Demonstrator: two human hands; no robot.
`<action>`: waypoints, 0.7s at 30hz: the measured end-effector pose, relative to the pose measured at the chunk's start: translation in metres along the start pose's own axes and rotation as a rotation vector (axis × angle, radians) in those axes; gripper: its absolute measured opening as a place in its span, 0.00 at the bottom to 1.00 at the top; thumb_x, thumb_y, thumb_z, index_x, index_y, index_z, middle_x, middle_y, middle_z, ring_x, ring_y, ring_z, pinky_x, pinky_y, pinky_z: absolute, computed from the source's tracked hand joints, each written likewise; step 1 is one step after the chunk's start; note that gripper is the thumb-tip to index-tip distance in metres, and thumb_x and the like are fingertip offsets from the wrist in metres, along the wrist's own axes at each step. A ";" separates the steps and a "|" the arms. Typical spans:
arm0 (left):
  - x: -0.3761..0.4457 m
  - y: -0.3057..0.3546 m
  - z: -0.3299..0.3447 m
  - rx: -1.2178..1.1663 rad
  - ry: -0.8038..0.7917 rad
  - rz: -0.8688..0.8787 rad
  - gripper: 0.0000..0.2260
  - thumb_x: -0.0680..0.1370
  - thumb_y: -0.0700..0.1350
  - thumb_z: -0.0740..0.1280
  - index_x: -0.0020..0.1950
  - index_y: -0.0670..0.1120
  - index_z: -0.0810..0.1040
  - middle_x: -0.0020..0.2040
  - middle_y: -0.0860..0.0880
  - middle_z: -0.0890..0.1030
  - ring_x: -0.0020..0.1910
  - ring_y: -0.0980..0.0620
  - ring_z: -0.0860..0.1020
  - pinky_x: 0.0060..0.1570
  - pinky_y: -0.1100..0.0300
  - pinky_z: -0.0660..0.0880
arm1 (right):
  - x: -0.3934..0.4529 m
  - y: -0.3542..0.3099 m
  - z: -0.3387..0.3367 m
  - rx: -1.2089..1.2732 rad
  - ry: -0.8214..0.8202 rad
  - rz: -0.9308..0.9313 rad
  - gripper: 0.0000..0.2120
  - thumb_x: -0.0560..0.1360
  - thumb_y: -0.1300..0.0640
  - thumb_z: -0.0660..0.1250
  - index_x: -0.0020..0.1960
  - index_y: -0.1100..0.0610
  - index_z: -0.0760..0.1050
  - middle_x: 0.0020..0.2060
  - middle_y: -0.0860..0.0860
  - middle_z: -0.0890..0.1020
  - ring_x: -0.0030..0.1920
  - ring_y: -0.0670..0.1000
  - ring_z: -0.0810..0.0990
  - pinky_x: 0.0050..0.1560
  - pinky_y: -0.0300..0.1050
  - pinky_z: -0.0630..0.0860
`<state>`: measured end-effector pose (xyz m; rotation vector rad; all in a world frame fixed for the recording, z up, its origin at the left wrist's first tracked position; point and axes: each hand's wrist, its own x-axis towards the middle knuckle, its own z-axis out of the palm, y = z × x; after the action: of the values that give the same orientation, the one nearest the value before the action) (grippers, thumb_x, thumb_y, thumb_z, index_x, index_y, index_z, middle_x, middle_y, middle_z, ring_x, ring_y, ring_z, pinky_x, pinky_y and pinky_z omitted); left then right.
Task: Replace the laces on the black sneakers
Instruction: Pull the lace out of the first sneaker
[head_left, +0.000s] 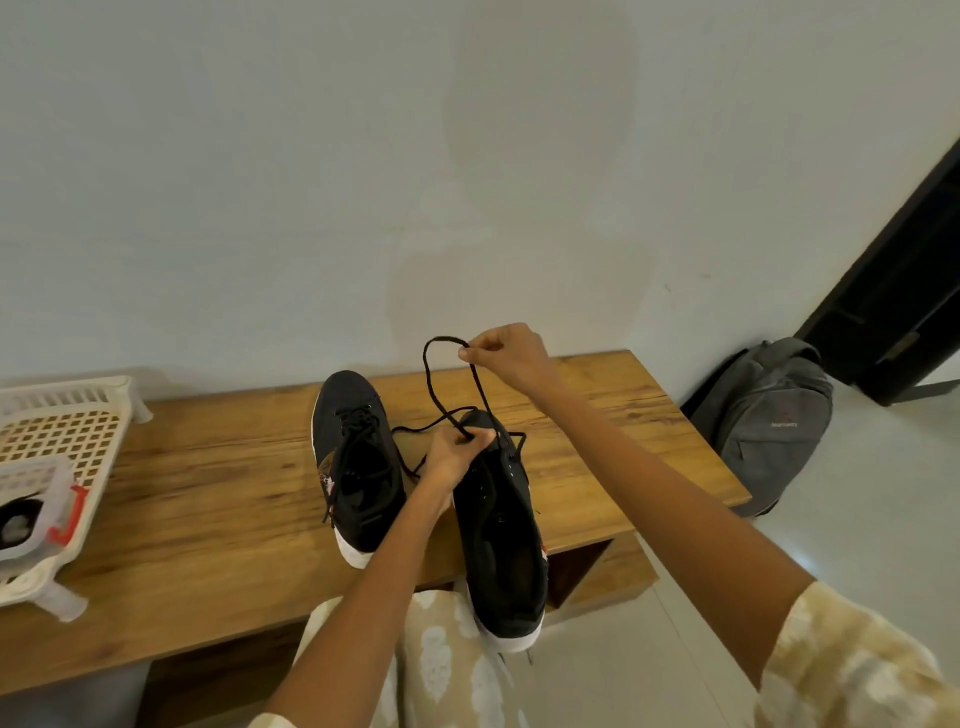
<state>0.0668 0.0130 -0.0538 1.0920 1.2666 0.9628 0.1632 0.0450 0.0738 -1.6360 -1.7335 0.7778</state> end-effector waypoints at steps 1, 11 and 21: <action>0.000 0.000 0.000 0.004 -0.013 0.008 0.06 0.76 0.45 0.69 0.39 0.49 0.81 0.41 0.52 0.82 0.46 0.52 0.79 0.43 0.61 0.73 | -0.004 0.007 0.002 -0.011 -0.009 0.014 0.12 0.73 0.52 0.71 0.52 0.58 0.83 0.49 0.52 0.84 0.49 0.46 0.79 0.51 0.39 0.73; -0.004 -0.008 0.001 0.197 -0.105 0.056 0.07 0.78 0.42 0.66 0.53 0.49 0.82 0.51 0.54 0.81 0.52 0.56 0.77 0.50 0.63 0.73 | -0.008 0.039 0.007 0.454 0.285 0.227 0.08 0.75 0.54 0.69 0.49 0.59 0.81 0.35 0.48 0.82 0.36 0.42 0.78 0.41 0.34 0.75; 0.000 -0.002 0.005 -0.140 0.104 -0.096 0.06 0.77 0.47 0.68 0.45 0.46 0.81 0.46 0.45 0.83 0.49 0.46 0.80 0.54 0.48 0.76 | -0.034 0.088 0.020 -0.357 -0.316 0.076 0.12 0.77 0.50 0.66 0.54 0.54 0.82 0.35 0.49 0.81 0.31 0.40 0.72 0.33 0.36 0.65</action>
<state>0.0720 0.0124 -0.0559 0.8746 1.3033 1.0294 0.2047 0.0161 -0.0082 -1.9018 -2.1413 0.8337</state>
